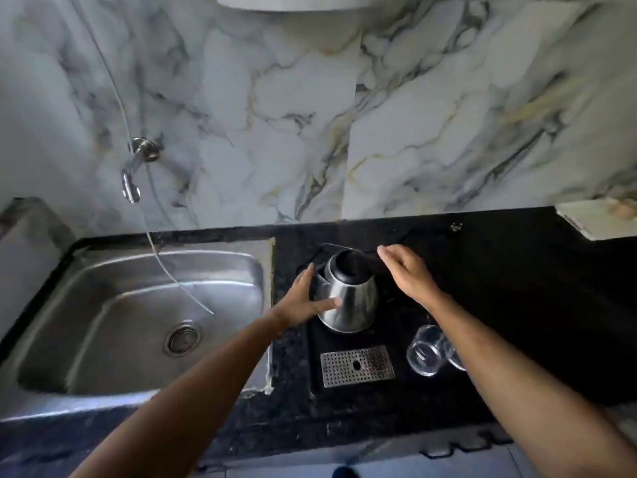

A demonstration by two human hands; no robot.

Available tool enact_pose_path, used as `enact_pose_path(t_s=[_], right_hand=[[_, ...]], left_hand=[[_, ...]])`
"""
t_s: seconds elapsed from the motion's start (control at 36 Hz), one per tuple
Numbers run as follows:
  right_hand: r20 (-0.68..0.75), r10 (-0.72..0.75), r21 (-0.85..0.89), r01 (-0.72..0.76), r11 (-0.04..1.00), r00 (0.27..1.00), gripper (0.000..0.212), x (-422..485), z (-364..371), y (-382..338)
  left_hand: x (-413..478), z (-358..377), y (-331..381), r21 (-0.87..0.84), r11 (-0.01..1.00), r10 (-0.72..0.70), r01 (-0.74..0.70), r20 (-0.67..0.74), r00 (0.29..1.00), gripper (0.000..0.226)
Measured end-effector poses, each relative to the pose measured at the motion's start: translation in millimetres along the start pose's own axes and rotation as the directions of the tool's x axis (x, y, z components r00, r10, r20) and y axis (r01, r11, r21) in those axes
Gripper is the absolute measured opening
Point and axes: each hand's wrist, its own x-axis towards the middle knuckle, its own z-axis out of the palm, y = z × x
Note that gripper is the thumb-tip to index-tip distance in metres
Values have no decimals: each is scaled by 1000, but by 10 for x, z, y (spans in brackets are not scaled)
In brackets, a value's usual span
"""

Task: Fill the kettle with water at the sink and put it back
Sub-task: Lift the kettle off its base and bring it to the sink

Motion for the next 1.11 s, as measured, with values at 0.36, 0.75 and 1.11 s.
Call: enact_pose_path(t_s=[0.36,0.75,1.11], right_hand=[[201,541,657,-522,543,816,85,55,260,495],[234,397,745,-426,513,888,46,331,424,577],[238,298,811,-358,463,925,40,981,1166,-646]], left_hand=[[162,306,-95,-260,964,-61,49,-41,997,86],[162,182,-47,-354,935,-61,25,-90,994,73],[-221,-1234,329,7,995,89,-97,-469,879,100]])
